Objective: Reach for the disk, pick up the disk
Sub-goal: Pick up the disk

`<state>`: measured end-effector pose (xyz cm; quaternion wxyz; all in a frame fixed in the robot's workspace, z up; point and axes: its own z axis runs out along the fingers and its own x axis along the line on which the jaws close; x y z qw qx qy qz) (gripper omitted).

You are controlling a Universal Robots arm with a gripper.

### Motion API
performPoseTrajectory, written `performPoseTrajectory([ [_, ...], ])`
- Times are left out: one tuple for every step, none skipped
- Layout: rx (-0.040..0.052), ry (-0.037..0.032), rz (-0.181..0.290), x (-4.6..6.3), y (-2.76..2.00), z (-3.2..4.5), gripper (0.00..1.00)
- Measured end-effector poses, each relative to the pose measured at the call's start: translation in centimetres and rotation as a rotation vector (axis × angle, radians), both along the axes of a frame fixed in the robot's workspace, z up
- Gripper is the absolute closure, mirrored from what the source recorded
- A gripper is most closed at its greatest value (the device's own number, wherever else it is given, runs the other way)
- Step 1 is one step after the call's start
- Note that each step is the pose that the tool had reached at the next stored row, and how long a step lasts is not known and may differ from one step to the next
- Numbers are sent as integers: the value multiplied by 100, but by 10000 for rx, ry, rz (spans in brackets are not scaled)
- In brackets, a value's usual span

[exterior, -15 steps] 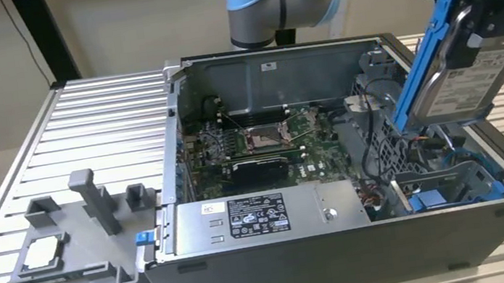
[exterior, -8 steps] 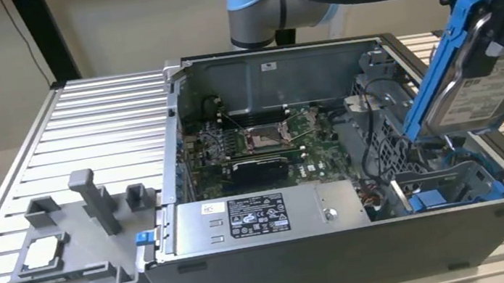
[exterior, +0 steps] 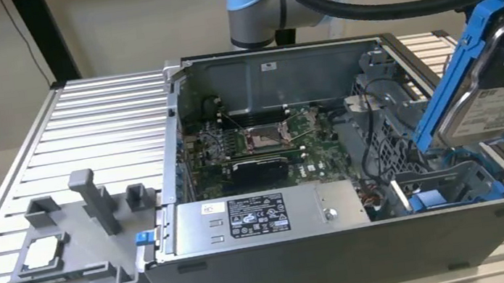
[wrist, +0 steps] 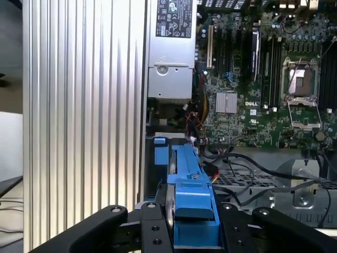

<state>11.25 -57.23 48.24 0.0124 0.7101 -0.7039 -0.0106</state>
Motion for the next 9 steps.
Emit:
performPoseTrajectory([
  [-1,0,0,0,-19,0,100],
  [-1,0,0,1,-50,0,100],
  [1,0,0,1,-51,-1,100],
  [0,0,0,1,-51,-1,100],
  [1,0,0,1,-51,-1,100],
  [-1,0,0,0,-51,-1,100],
  [-1,0,0,1,-51,-1,100],
  [-1,0,0,1,-51,-1,100],
  [0,0,0,1,-51,-1,100],
])
